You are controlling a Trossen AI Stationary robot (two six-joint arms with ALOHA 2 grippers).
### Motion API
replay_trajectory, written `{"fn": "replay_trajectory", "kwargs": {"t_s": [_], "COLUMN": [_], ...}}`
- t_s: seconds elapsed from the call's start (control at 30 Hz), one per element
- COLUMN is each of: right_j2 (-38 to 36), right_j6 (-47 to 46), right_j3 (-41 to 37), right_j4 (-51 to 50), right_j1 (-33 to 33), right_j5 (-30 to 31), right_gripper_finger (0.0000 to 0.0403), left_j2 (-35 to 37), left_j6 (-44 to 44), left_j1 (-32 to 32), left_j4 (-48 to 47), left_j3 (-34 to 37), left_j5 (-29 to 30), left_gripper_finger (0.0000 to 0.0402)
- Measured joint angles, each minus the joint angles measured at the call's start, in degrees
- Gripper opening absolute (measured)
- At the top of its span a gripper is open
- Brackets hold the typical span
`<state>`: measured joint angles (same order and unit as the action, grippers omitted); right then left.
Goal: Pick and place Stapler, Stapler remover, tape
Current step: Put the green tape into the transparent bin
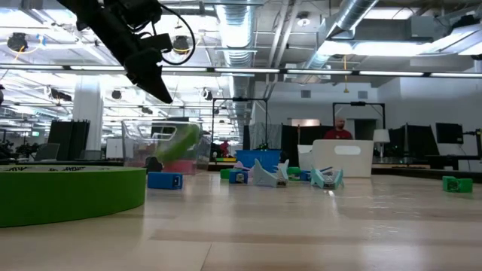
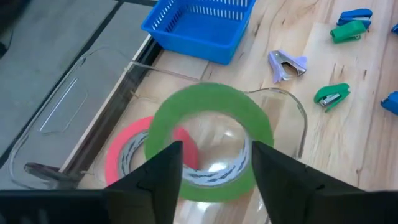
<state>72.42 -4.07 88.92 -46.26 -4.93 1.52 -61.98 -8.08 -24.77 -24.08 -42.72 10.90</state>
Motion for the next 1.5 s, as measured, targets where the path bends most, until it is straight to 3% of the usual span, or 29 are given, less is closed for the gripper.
{"fn": "replay_trajectory", "kwargs": {"t_s": [0.23,0.7,1.23,1.5], "right_j2": [0.0,0.0,0.0,0.0], "right_j6": [0.0,0.0,0.1,1.2], "right_j3": [0.0,0.0,0.0,0.0], "right_j4": [0.0,0.0,0.0,0.0], "right_j1": [0.0,0.0,0.0,-0.1], "right_j5": [0.0,0.0,0.0,0.0], "right_gripper_finger": [0.0122,0.0122,0.0122,0.0122], "left_j2": [0.0,0.0,0.0,0.0], "left_j6": [1.0,1.1,1.2,7.2], "left_j1": [0.4,3.9,19.2,27.6], "left_j4": [-0.1,-0.1,-0.1,-0.3], "left_j3": [0.0,-0.1,-2.3,-2.3], "left_j5": [0.0,0.0,-7.0,-7.8], "left_gripper_finger": [0.0215,0.0211,0.0209,0.0209]}}
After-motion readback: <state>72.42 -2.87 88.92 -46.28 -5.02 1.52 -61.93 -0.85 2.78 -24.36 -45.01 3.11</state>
